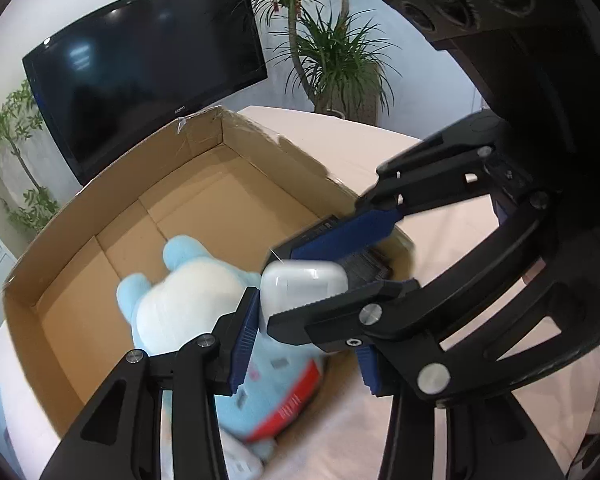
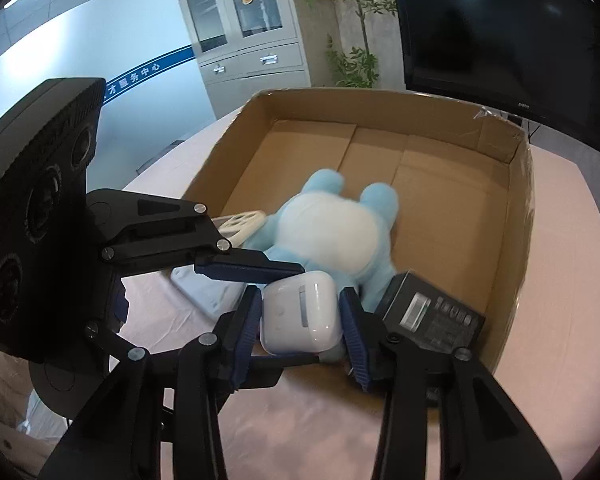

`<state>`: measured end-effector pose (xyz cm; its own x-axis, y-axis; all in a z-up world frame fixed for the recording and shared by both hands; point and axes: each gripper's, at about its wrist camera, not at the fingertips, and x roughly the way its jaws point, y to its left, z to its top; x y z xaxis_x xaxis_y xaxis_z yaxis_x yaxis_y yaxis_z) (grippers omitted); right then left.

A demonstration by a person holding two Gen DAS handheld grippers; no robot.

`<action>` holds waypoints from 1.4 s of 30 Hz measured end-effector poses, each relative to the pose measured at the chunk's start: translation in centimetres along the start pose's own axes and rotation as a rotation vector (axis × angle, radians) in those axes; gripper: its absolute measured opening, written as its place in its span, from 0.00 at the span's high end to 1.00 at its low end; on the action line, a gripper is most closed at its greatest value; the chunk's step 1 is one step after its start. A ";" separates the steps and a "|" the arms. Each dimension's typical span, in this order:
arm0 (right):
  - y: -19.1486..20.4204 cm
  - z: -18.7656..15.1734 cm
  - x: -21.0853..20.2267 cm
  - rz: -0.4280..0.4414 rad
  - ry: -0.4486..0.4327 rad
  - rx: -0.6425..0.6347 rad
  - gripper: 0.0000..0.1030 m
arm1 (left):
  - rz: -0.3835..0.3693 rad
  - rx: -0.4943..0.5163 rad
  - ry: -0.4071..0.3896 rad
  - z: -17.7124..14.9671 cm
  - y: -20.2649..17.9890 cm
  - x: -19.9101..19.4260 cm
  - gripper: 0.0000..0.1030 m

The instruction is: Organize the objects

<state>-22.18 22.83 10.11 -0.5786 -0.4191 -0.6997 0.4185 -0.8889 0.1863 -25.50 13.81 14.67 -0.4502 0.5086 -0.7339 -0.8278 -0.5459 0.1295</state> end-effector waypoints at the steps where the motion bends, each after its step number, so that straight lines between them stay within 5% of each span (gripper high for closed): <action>1: -0.5 0.3 0.5 0.023 0.007 0.011 0.74 | 0.001 0.001 0.003 0.2 0.2 0.5 0.60; 12: -3.9 0.7 4.8 -0.007 0.056 0.089 0.77 | -0.013 -0.077 0.031 -0.7 1.8 5.8 0.69; 17: -3.4 -0.4 4.3 -0.145 0.036 0.084 0.71 | 0.050 -0.069 0.035 -1.7 0.1 4.2 0.69; 19: -3.0 -1.0 3.6 -0.230 0.015 0.092 0.61 | 0.084 -0.090 0.043 -2.3 -0.4 2.8 0.62; 20: -2.7 -1.4 2.9 -0.279 -0.014 0.100 0.43 | 0.106 -0.098 0.047 -2.5 -0.5 2.3 0.57; 21: -2.5 -1.8 2.2 -0.313 -0.042 0.106 0.27 | 0.132 -0.108 0.047 -2.9 -0.6 1.6 0.41; 22: -2.2 -2.2 1.6 -0.340 -0.072 0.110 0.25 | 0.155 -0.115 0.040 -3.2 -0.7 1.0 0.23; 24: -2.0 -3.1 0.8 -0.395 -0.088 0.126 0.24 | 0.210 -0.128 0.003 -4.7 -1.1 -0.9 0.11; 28: -1.9 -5.7 0.1 -0.464 -0.105 0.205 0.24 | 0.283 -0.222 -0.015 -7.7 -1.1 -2.8 0.07; 35: 0.0 -10.6 0.4 -0.491 -0.095 0.295 0.23 | 0.366 -0.538 -0.094 -14.7 -0.6 -5.0 0.03; 42: 3.9 -13.1 -0.8 -0.518 -0.157 0.273 0.12 | 0.462 -0.631 -0.116 -18.0 -2.9 -6.4 0.00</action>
<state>-10.87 22.12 2.34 -0.7645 0.0775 -0.6400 -0.1281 -0.9912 0.0330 -14.22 0.13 7.02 -0.7632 0.1852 -0.6191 -0.2175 -0.9758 -0.0238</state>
